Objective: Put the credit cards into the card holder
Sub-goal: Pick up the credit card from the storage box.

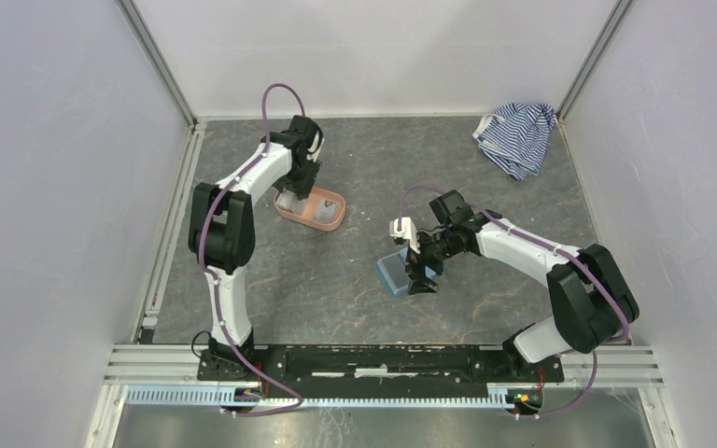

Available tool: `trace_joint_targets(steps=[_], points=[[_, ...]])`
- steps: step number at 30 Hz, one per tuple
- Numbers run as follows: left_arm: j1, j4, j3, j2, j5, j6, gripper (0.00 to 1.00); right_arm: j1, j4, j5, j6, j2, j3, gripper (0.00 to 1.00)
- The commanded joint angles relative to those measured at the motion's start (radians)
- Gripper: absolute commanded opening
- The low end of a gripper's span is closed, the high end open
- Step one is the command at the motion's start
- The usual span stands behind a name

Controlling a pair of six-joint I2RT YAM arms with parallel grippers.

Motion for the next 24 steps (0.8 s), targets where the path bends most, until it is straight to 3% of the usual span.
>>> trace_joint_targets(steps=[1,10,24], points=[[0.002,-0.012,0.044,-0.029,-0.03,-0.033,0.61,-0.001,-0.007,-0.023,-0.017,0.004,0.037,0.98],[-0.015,-0.022,0.052,-0.018,-0.063,-0.034,0.56,-0.002,-0.01,-0.025,-0.017,0.005,0.039,0.98],[-0.032,-0.032,0.055,-0.013,-0.076,-0.04,0.26,-0.001,-0.012,-0.024,-0.02,0.006,0.039,0.98]])
